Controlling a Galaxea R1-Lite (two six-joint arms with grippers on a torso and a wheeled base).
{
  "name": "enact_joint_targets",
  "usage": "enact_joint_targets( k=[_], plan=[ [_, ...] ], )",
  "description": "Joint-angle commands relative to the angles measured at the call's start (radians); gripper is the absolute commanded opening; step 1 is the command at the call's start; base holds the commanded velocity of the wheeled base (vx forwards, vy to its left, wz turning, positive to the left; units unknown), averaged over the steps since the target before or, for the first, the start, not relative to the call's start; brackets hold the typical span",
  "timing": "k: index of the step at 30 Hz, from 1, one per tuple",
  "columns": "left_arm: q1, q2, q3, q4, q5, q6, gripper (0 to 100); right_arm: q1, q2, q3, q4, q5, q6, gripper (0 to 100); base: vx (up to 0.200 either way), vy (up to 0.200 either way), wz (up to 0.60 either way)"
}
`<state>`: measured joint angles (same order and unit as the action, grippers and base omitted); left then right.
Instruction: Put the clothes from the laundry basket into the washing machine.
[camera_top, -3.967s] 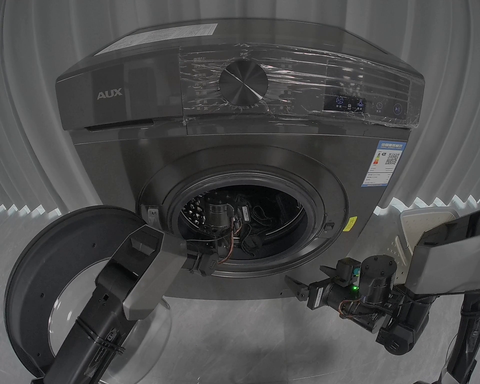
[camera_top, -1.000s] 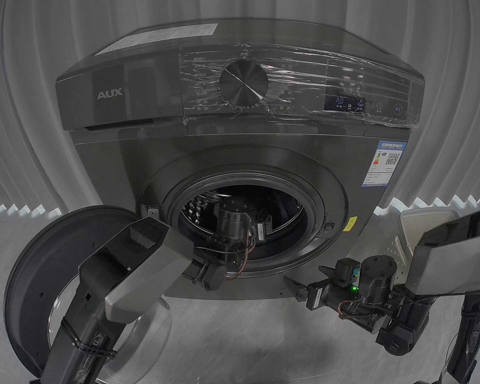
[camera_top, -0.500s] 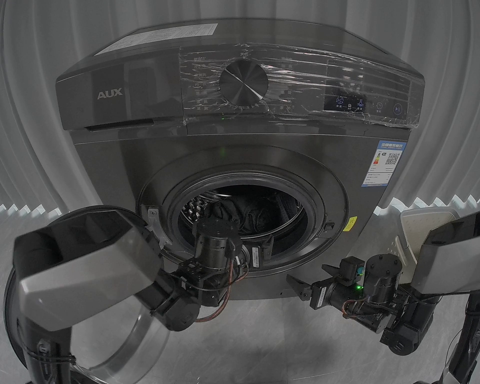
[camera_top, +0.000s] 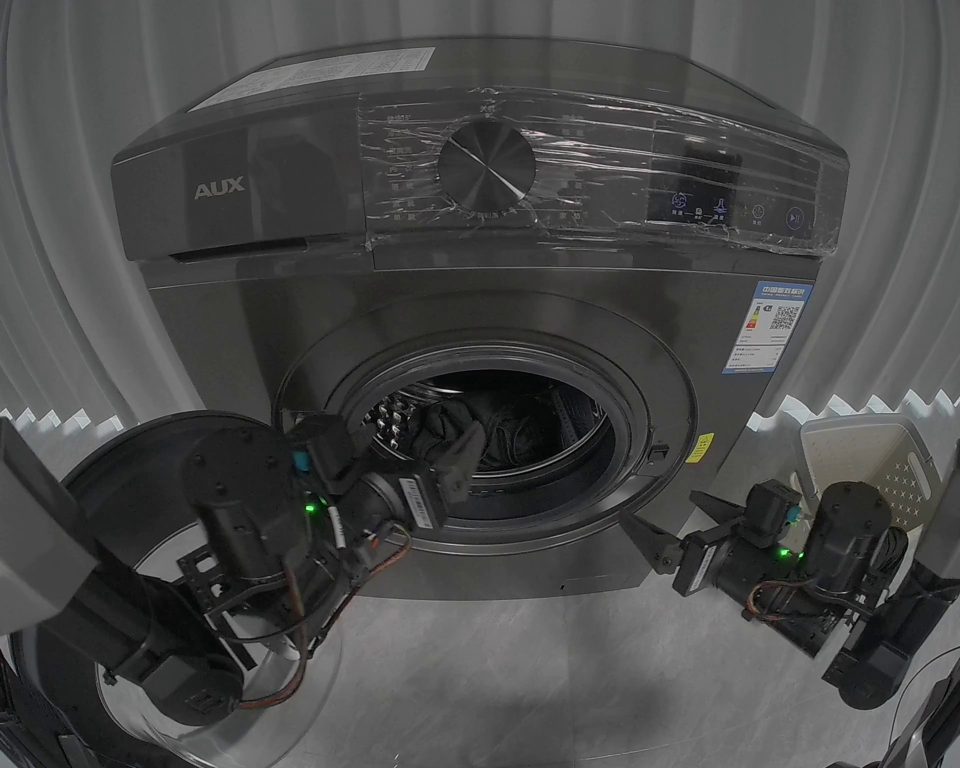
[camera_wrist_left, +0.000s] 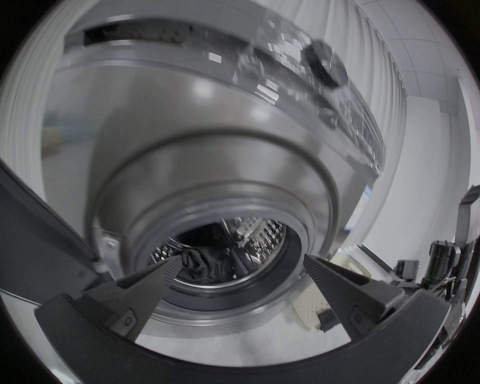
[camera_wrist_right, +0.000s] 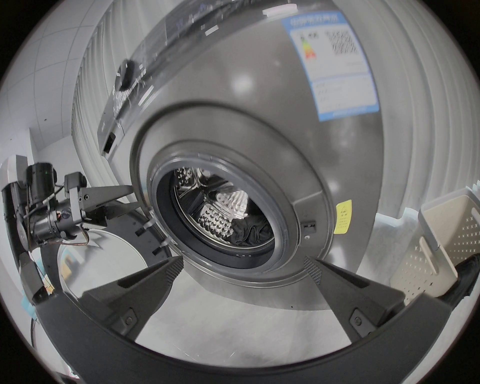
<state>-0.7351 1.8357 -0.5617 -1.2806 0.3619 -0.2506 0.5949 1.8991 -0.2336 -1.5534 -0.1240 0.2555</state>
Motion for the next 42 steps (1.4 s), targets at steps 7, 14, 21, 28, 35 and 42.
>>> enact_joint_targets(
  k=[7,14,21,28,35,42],
  plan=[
    [0.0,-0.053,0.249,-0.235,0.083,0.076,100,-0.041,-0.23,0.151,-0.001,-0.016,-0.005,100,-0.086,0.0,0.0],
    [-0.001,-0.087,0.321,-0.267,0.083,0.106,100,-0.052,-0.302,0.206,-0.001,-0.016,-0.015,100,-0.2,0.0,0.0],
    [0.005,-0.138,0.364,-0.267,0.083,0.106,100,-0.037,-0.448,0.234,0.053,-0.023,-0.021,100,-0.2,0.0,0.0],
    [0.002,-0.245,0.413,-0.264,0.081,0.134,100,-0.058,-0.598,0.234,0.185,-0.023,-0.067,100,-0.2,0.0,0.0],
    [-0.009,-0.362,0.533,-0.267,0.077,0.14,100,-0.084,-0.796,0.234,0.515,-0.014,-0.102,100,-0.2,0.0,0.0],
    [-0.013,-0.431,0.562,-0.21,0.084,0.133,100,-0.15,-0.971,0.234,0.737,-0.012,-0.102,100,-0.2,0.0,0.0]
  ],
)
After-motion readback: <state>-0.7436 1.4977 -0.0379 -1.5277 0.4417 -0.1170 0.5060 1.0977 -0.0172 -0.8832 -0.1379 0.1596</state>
